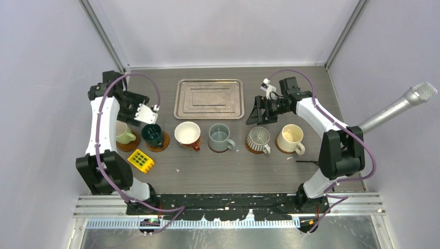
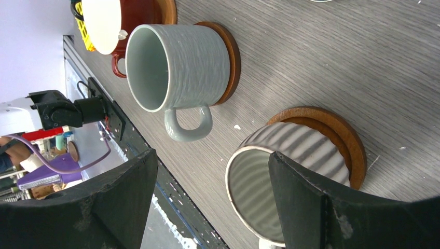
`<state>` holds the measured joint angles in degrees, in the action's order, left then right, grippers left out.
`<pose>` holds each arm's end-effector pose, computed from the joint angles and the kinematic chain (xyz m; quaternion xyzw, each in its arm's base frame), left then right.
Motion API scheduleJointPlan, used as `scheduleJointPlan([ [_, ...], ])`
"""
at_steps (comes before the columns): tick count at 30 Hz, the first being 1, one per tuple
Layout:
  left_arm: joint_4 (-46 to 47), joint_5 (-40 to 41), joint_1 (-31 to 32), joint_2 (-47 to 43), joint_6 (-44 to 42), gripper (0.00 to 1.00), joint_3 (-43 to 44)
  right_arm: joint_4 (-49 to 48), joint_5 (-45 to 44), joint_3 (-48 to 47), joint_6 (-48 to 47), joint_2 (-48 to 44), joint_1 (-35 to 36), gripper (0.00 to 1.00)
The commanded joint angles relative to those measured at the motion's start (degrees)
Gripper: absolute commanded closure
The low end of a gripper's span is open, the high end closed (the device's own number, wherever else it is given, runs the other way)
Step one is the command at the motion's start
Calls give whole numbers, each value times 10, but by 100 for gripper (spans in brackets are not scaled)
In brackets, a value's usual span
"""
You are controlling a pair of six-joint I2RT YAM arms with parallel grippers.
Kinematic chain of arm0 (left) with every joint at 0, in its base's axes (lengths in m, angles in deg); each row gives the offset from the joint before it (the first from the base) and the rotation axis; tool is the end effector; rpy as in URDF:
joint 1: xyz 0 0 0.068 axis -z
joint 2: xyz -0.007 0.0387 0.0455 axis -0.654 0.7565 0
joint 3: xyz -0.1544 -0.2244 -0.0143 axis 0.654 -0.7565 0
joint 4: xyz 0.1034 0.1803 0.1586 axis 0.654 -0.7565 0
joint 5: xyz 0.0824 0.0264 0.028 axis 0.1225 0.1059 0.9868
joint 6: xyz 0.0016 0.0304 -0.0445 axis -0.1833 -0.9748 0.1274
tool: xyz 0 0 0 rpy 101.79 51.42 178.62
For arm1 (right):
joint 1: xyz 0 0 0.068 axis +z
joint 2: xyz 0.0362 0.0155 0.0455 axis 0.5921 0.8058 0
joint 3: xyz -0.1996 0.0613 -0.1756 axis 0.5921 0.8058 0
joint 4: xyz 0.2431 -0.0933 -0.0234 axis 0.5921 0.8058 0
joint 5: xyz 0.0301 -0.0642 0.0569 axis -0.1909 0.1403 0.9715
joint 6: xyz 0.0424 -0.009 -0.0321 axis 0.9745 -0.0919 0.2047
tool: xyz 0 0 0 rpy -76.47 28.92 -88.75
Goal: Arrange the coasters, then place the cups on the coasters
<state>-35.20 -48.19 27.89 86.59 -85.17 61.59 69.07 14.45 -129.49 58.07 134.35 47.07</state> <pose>0.2675 0.0550 0.3344 0.7842 0.5884 0.1245 0.1526 0.3193 0.0861 0.2464 -0.1449 0.8876 0.3956 0.1862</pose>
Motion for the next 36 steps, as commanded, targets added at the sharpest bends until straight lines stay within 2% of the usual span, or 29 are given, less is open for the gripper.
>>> scheduleJointPlan([
  [1,-36,-31,25,44,9,34,42,-9,8,-11,-2,2,-1,18],
  [8,-11,4,27,85,50,43,35,-9,8,-13,-1,13,-1,18],
  [15,-3,24,24,110,51,48,26,-9,7,-11,-2,17,-1,18],
  [29,24,49,9,140,37,48,19,-9,4,-9,-3,18,-1,18],
  [36,30,43,4,141,18,43,2,-9,1,-8,-4,18,-1,18],
])
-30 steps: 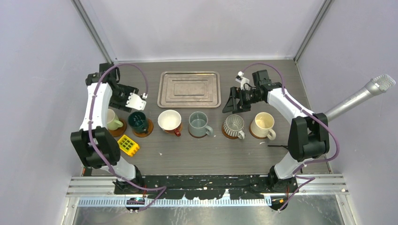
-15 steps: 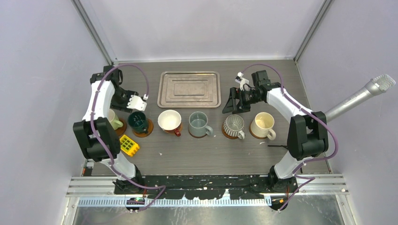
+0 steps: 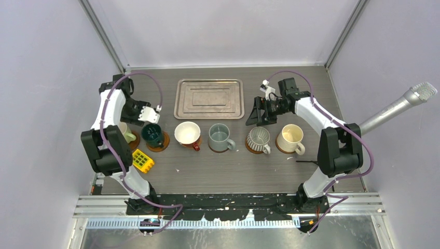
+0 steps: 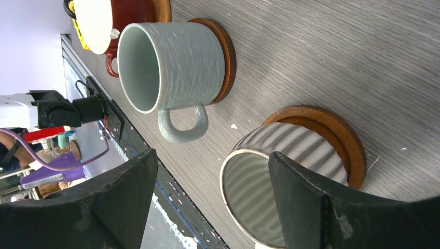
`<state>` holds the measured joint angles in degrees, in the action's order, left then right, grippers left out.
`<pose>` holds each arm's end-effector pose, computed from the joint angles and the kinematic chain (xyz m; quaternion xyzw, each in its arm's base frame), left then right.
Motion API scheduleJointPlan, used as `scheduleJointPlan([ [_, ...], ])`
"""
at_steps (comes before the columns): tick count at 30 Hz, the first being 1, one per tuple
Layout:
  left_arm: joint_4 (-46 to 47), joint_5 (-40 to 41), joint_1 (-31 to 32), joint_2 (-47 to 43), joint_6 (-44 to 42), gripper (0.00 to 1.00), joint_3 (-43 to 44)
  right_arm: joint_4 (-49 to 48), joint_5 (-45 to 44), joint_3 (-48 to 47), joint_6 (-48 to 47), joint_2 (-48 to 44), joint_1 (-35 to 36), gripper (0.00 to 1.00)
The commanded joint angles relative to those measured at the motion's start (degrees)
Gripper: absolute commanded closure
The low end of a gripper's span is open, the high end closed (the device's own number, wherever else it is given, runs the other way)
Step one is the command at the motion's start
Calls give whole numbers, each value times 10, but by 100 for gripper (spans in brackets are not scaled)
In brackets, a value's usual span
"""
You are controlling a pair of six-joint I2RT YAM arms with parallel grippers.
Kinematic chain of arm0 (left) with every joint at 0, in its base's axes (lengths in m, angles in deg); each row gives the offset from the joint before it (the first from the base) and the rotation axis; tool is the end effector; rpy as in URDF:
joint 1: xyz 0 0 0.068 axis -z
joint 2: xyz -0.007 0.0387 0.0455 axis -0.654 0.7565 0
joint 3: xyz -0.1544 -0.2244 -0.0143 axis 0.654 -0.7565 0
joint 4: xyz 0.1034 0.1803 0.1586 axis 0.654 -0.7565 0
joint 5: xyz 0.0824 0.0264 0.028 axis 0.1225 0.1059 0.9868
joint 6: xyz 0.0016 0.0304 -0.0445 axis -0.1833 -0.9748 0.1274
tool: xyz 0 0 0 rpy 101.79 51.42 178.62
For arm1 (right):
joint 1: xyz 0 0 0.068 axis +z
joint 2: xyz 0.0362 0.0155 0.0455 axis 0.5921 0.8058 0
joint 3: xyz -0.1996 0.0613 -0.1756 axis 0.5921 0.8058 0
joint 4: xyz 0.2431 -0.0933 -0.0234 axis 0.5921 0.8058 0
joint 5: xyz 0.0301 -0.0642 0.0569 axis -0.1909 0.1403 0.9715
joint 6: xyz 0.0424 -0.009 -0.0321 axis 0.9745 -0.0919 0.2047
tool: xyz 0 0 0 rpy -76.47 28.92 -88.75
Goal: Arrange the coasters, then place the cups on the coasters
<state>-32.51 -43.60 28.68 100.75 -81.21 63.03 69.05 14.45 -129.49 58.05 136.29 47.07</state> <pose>0.3206 0.0655 0.2729 0.7717 0.6277 0.0592 0.0838 0.3236 0.0869 0.2359 -0.1392 0.8917 0.3952 0.1712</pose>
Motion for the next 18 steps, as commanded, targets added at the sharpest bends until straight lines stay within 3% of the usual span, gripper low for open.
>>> scheduleJointPlan([
  [1,5,-2,-3,-3,-26,43,-18,-9,1,-8,-4,-1,-1,18],
  [8,-5,4,-6,-7,-40,30,-34,-8,0,-8,-5,-2,-1,18],
  [18,-11,8,-8,-26,-59,20,-53,-5,2,-10,-6,-2,0,18],
])
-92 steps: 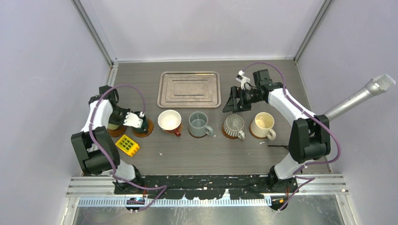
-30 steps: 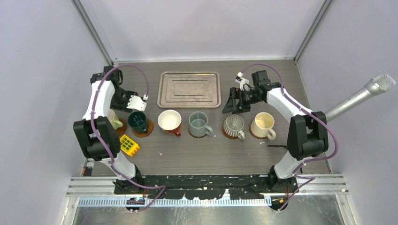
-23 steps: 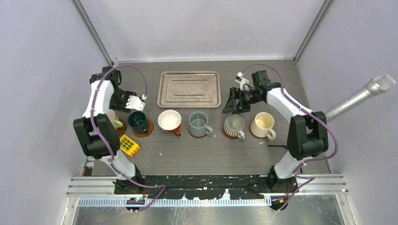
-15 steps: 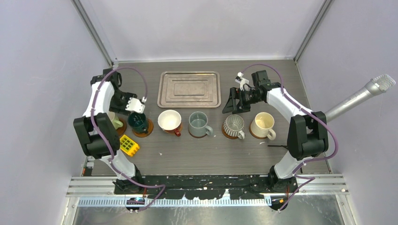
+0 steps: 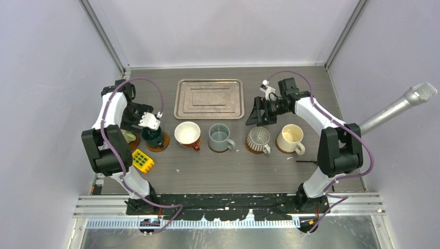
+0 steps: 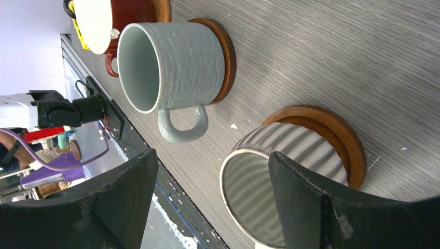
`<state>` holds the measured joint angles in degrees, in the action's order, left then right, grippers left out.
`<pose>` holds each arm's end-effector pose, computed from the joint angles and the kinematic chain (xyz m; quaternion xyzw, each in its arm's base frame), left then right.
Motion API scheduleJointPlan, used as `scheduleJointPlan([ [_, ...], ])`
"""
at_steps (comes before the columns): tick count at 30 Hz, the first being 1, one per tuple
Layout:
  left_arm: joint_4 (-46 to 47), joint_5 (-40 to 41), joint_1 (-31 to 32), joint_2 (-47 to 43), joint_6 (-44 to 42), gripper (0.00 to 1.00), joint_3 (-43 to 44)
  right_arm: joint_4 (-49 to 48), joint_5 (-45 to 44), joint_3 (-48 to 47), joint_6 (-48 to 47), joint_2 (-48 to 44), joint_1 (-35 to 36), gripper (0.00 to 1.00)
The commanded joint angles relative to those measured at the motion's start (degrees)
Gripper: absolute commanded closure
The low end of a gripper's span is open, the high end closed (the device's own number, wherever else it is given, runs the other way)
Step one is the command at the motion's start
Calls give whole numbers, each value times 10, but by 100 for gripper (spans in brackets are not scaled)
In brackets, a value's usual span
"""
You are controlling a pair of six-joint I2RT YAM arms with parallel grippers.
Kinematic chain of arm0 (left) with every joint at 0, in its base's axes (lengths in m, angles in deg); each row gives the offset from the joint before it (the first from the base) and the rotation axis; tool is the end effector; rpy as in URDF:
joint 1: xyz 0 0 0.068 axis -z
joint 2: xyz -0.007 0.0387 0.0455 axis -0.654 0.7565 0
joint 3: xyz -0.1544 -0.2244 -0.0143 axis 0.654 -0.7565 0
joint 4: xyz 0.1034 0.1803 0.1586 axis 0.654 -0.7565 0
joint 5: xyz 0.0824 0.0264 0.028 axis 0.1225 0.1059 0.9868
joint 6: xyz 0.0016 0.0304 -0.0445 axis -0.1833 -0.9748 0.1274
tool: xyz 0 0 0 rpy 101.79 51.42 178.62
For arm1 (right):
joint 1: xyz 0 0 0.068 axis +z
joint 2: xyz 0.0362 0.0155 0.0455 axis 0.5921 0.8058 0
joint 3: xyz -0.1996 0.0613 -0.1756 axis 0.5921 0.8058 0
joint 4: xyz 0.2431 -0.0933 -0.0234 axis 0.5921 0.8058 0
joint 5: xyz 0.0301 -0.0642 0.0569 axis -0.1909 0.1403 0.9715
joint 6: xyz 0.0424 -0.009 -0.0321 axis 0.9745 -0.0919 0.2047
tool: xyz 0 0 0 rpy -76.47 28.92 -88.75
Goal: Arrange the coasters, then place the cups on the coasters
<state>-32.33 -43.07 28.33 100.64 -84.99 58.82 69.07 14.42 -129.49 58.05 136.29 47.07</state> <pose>0.3121 0.0660 0.2538 0.7911 0.6075 0.0333 0.0631 0.3236 0.0869 0.2358 -0.1390 0.8919 0.3949 0.1711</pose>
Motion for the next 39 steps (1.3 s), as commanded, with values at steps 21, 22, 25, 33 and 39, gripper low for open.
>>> scheduleJointPlan([
  [21,-42,4,-6,-38,-45,12,-22,-4,2,-9,-7,-5,-1,18],
  [22,-43,6,-6,-38,-46,12,-23,-4,1,-9,-7,-5,-1,18],
  [25,-50,9,-5,-42,-49,12,-24,-4,2,-9,-7,-5,-1,18],
  [33,-72,11,-5,-40,-48,12,-16,-4,1,-9,-7,-8,-1,18],
  [39,-77,13,-6,-49,-51,11,-23,-4,2,-8,-7,-10,-1,18],
])
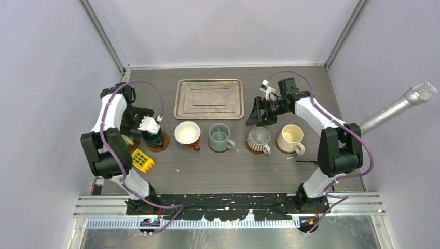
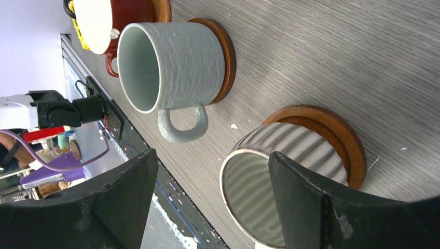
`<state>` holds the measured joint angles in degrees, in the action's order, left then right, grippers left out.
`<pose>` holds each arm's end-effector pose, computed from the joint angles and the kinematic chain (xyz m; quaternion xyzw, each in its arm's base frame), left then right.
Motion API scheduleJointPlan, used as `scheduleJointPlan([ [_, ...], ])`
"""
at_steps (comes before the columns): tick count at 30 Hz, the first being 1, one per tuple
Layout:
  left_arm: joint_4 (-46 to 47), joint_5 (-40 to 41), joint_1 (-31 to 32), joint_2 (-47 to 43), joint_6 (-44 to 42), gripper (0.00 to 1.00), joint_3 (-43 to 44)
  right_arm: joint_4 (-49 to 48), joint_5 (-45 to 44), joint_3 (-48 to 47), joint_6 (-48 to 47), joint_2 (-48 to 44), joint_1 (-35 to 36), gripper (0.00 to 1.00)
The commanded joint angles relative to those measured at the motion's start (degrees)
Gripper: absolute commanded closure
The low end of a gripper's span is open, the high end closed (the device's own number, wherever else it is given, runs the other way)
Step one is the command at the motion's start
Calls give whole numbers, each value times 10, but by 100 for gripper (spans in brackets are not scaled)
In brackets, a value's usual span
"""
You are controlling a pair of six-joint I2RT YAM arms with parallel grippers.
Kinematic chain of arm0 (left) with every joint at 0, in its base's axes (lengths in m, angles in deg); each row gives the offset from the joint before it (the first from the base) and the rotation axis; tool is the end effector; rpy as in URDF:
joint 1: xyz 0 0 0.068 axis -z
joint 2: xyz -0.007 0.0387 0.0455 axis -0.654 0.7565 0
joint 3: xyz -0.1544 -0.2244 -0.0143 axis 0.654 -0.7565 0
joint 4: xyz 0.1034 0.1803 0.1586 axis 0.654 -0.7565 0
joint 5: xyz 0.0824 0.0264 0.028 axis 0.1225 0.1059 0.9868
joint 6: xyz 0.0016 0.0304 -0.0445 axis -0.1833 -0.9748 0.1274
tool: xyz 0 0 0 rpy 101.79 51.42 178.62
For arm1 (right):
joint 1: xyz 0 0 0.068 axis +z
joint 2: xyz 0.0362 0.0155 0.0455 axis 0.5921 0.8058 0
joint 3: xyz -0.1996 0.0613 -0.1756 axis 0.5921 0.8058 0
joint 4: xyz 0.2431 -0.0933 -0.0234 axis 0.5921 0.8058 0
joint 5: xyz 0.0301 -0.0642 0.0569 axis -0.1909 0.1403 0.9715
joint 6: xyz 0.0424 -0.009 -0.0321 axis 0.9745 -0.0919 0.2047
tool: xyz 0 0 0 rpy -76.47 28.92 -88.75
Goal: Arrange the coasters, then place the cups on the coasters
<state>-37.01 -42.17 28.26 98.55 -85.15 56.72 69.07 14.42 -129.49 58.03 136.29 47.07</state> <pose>0.2939 0.0629 0.2542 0.7919 0.6095 -0.0003 0.0387 0.3236 0.0869 0.2358 -0.1392 0.8918 0.3949 0.1712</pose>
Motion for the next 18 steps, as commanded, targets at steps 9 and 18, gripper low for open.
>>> scheduleJointPlan([
  [9,-49,-16,-5,-46,-42,9,17,0,2,-11,-9,-17,-1,18],
  [18,-93,-96,12,-61,20,1,102,11,0,-29,-15,-29,-1,17],
])
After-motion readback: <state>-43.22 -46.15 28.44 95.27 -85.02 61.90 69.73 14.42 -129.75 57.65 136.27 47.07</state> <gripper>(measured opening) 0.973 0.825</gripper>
